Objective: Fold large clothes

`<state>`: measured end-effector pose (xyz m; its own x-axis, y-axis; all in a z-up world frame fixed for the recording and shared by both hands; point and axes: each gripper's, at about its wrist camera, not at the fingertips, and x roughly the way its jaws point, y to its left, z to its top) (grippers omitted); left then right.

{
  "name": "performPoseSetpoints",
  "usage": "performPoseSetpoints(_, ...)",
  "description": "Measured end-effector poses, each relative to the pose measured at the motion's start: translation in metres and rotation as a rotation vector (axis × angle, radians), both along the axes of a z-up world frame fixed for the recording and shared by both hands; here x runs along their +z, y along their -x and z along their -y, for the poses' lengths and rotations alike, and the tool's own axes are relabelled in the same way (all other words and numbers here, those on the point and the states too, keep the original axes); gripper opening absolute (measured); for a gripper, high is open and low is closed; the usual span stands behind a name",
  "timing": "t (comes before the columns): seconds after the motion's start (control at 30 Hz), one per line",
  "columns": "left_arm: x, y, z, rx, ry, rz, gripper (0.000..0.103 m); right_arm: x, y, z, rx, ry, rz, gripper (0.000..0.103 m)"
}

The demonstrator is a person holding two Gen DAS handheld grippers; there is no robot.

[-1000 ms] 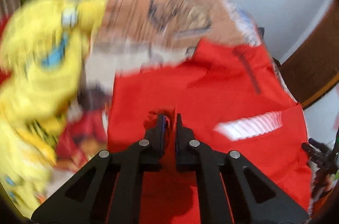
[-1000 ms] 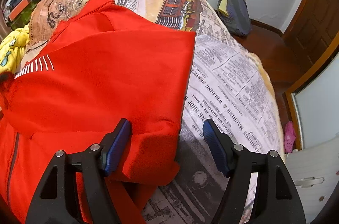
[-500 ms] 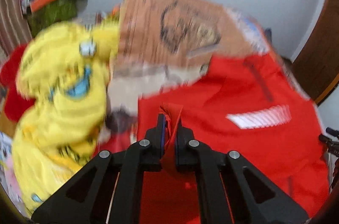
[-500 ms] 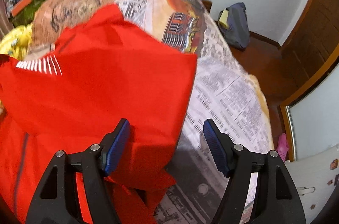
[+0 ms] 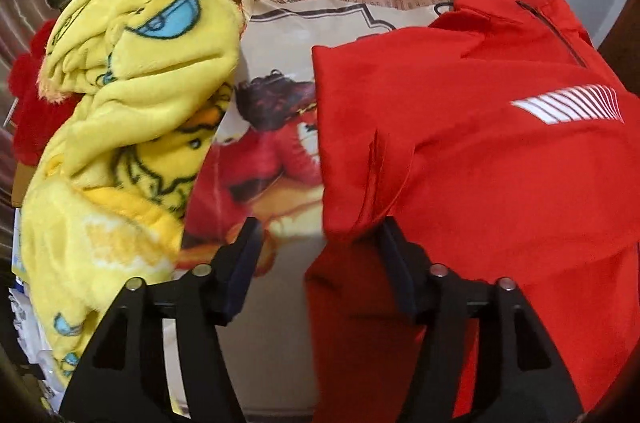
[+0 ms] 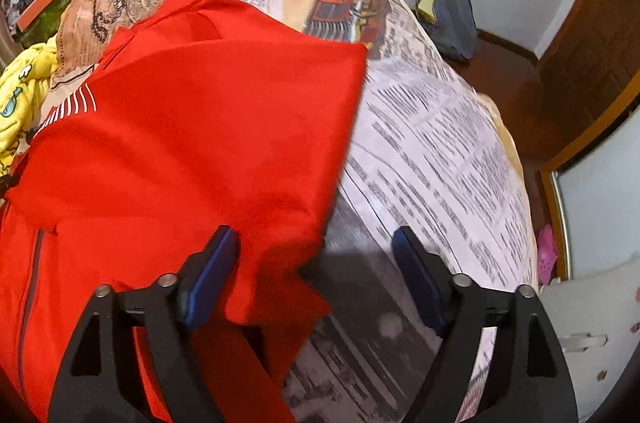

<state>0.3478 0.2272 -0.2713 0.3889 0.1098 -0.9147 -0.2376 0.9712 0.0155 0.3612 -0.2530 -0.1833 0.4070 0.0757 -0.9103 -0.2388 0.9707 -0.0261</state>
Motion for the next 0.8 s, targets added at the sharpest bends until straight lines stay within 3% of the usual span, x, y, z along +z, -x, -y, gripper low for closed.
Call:
performPoseSetpoints(0.3,0.021,0.043,-0.013,0.004,0.035,-0.024,0.066,0.014,0.023,0.029,-0.049,-0.051,-0.030,0.080)
performPoseSetpoints(0.53,0.052,0.070,-0.020,0.024,0.030,0.017,0.066,0.051,0.043,0.040,-0.049,-0.059,0.059,0.080)
performPoseSetpoints(0.7,0.088,0.056,-0.011,0.006,0.056,0.096,0.066,0.080,0.032,0.024,-0.024,-0.084,0.131,0.080)
performPoseSetpoints(0.8,0.109,0.026,0.005,-0.044,0.066,0.138,0.066,0.089,0.016,0.008,-0.001,-0.097,0.165,0.080)
